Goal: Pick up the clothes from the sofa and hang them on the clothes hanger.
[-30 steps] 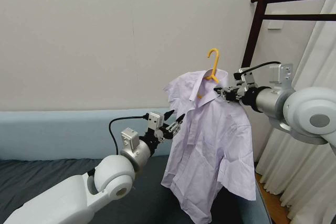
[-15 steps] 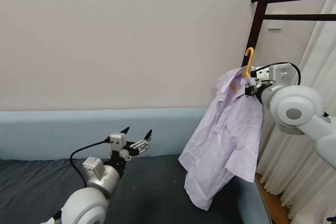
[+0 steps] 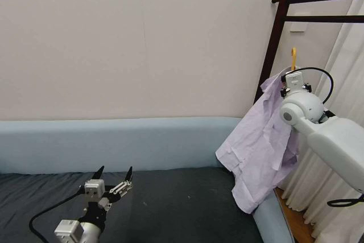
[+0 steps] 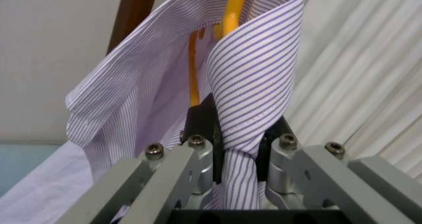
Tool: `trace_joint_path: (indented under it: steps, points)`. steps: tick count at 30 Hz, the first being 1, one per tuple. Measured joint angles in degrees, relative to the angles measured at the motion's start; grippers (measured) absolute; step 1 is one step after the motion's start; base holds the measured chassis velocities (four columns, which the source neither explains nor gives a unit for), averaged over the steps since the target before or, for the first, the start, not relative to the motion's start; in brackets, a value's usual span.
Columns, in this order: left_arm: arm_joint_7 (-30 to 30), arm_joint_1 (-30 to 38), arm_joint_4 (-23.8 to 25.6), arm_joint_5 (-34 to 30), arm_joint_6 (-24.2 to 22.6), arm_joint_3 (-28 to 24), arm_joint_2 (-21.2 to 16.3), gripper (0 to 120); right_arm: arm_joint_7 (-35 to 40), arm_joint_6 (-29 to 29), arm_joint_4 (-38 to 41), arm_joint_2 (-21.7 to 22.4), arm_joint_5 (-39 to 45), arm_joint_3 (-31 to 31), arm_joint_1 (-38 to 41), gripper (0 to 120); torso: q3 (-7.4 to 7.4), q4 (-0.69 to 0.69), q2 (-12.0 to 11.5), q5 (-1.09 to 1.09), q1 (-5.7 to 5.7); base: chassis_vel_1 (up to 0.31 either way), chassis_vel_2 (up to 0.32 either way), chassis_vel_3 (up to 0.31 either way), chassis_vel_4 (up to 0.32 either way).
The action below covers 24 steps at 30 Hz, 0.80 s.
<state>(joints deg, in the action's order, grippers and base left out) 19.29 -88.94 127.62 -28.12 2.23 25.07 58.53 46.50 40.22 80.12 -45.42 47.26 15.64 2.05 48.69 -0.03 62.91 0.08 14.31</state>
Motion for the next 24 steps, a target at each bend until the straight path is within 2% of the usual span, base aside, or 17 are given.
trace_joint_path:
  steps: [3, 7, 13, 19, 21, 24]
  points:
    - [-0.45, -2.7, 0.2, 1.24, 0.89, 0.48, 3.13, 100, -2.87, -1.62, -7.46, -4.1, -5.17, 0.29, 3.19, 10, 0.0, 0.01, 0.0, 0.0, 0.0, 0.0, 0.0, 0.0, 0.0]
    - [-0.5, -3.83, 0.2, 2.07, 1.62, 0.7, 4.69, 100, -5.58, -2.57, -13.66, -7.47, -8.47, 2.22, 8.41, 10, 0.0, 0.02, 0.0, -0.03, 0.0, 0.0, 0.0, 0.0, 0.0]
    - [-0.47, -4.43, 0.66, 2.13, 2.1, 0.93, 5.06, 100, -8.62, -3.11, -24.88, -12.97, -8.99, 6.14, 17.34, 10, 0.0, 0.03, 0.0, -0.04, 0.0, 0.0, 0.0, 0.0, 0.0]
    - [-0.42, -4.63, 1.22, 2.11, 2.21, 1.07, 5.07, 100, -11.38, -4.01, -32.56, -15.76, -8.92, 7.32, 21.93, 10, 0.0, 0.02, 0.0, -0.03, 0.01, 0.0, 0.0, 0.0, 0.0]
    - [-0.4, -4.82, 1.51, 1.98, 2.37, 1.47, 5.09, 100, -14.43, -5.34, -39.02, -17.67, -9.14, 7.89, 25.92, 10, 0.0, 0.0, 0.0, -0.02, 0.01, 0.0, 0.0, 0.0, 0.0]
    - [-0.36, -4.9, 1.51, 1.79, 2.41, 1.59, 4.89, 100, -16.15, -5.98, -42.2, -18.64, -9.82, 7.72, 28.04, 10, 0.0, -0.01, -0.01, -0.01, 0.0, 0.0, 0.0, 0.0, 0.0]
